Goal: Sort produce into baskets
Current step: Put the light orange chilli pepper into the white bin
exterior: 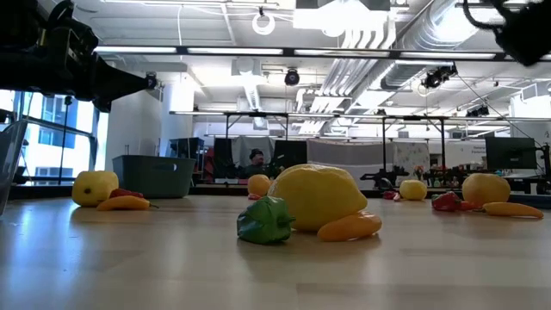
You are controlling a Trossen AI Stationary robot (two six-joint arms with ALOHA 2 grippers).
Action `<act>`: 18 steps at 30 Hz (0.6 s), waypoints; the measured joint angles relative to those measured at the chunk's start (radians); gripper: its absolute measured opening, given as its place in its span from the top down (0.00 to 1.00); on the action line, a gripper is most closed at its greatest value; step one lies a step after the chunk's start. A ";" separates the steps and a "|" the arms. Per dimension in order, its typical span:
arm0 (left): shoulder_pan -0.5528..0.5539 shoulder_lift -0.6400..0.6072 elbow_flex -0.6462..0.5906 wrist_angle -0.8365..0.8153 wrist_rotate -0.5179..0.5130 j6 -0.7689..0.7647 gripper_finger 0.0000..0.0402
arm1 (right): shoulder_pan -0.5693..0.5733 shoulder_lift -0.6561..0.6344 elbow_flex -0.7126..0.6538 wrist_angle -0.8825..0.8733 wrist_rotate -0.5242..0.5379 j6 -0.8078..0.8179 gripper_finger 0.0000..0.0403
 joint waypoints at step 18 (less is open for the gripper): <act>0.000 0.000 0.000 0.000 0.000 0.000 1.00 | 0.243 0.029 -0.240 0.365 0.226 0.173 0.93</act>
